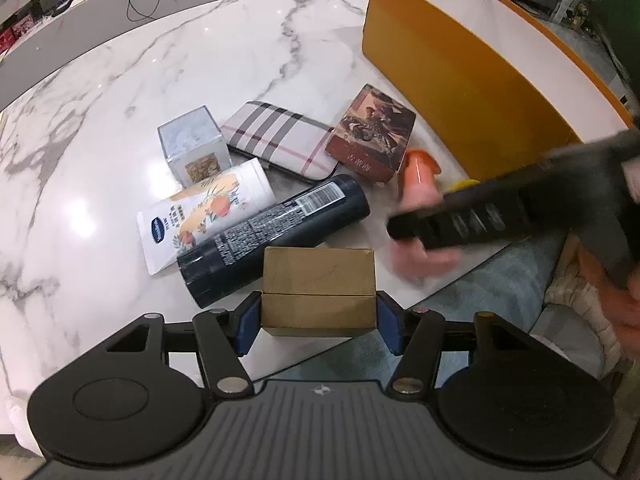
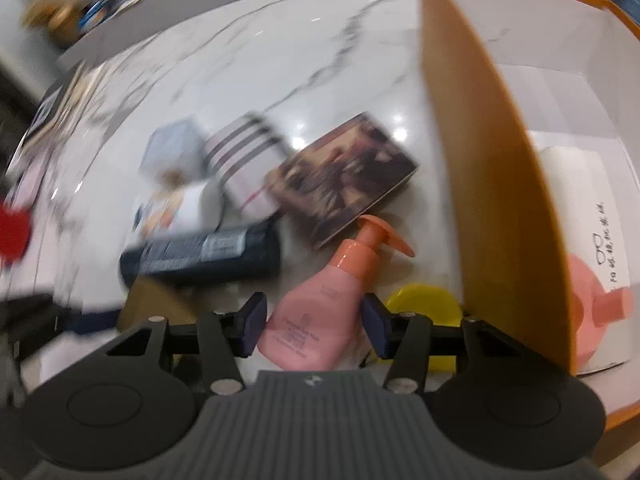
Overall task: Organize rigid objects
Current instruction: 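Grasp the brown cardboard box with the left gripper while the right reaches the pink pump bottle, then grasp the pink pump bottle with the right gripper and lift it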
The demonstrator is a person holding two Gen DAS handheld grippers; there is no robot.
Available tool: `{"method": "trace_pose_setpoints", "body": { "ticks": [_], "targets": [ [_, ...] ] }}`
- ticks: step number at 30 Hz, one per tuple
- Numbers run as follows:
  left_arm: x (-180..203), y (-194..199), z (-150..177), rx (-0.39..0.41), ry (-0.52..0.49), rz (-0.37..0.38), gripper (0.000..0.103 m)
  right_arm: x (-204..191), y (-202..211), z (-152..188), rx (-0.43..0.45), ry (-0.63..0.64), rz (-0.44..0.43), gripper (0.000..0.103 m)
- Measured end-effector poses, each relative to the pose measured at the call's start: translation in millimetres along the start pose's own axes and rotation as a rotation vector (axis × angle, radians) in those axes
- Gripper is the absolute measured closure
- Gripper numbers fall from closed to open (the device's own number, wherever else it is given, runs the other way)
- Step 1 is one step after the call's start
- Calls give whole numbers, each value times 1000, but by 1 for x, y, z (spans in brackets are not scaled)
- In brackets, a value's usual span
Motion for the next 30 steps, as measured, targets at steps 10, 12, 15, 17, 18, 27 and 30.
{"method": "trace_pose_setpoints", "body": {
  "ticks": [10, 12, 15, 17, 18, 27, 30],
  "targets": [
    [3, -6, 5, 15, -41, -49, 32, -2, 1, 4, -37, 19, -44, 52],
    [4, -8, 6, 32, -41, -55, 32, -3, -7, 1, -25, 11, -36, 52],
    [4, -9, 6, 48, -30, -54, 32, 1, -11, -1, -15, -29, -34, 52],
    [3, -9, 5, 60, -23, -52, 32, 5, -14, -1, -13, -59, -35, 51],
    [3, -8, 5, 67, -20, -50, 32, 7, -15, -2, -10, -75, -37, 51],
    [2, -6, -2, 79, 15, -25, 35, 13, -18, -6, 26, -102, -95, 78],
    [2, -6, -3, 78, 18, -26, 36, 6, -12, -4, 36, -43, -104, 78]
  ]
}}
Point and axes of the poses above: each gripper's, at about its wrist camera, not at the fingertips, and y roughly against the way its jaws point, x to its right, z to its underside, the point moved 2 cm from there along -y, roughly the way its jaws point, and after that the axes turned 13 degrees about -z, right-handed, at the moved point
